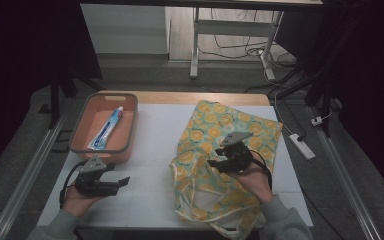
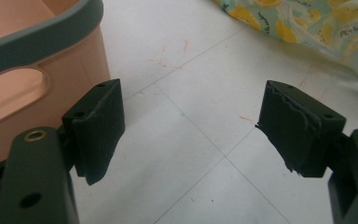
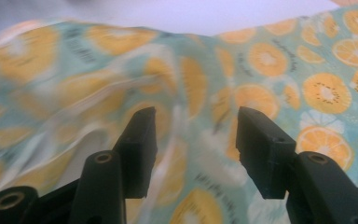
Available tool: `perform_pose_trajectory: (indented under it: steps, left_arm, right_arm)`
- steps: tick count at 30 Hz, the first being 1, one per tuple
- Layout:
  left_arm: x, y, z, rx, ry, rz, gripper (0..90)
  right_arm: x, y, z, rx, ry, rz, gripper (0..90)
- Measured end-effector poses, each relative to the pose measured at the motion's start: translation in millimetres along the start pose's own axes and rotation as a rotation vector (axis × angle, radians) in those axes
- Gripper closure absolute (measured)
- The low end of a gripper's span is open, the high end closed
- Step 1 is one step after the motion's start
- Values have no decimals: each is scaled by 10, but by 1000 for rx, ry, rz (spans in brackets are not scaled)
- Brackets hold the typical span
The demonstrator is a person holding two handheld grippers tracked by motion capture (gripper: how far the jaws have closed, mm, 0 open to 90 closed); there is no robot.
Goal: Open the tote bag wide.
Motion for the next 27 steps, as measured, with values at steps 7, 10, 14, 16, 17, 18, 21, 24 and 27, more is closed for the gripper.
perform_pose_trajectory:
  steps: [7,10,14,16,17,18,21,24,27]
  left_arm:
    - [-6,-6,2,2,0,2,227]
    - [-11,-8,5,2,0,1,227]
    - [-14,-7,13,0,-2,1,227]
    - [-14,-9,15,1,-3,1,227]
    - [-14,-10,15,1,-3,1,227]
    - [-12,-11,14,1,-2,1,227]
    - [-9,-9,13,1,-2,0,226]
    - [-12,-1,14,-2,-1,-1,227]
    - [-8,1,13,-2,0,-1,227]
  right_arm:
    - [391,258,-214,43,39,34,445]
    - [483,261,-413,92,42,23,427]
    - [693,278,-530,84,48,99,428]
    - [866,308,-512,78,83,166,422]
    - [950,317,-497,74,100,193,423]
    - [1039,324,-487,74,118,228,423]
    - [1210,303,-501,109,189,271,423]
    - [1288,247,-575,162,228,304,422]
    - [1313,189,-669,208,250,326,479]
Point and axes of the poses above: each handheld gripper's, and its own axes: y roughly backward along the jaws, z roughly out of its top, x roughly to its left, the point moved 10 cm from there along -y, roughly forward along the jaws, and after that the axes turned 8 degrees about y, right-handed, at the moved point
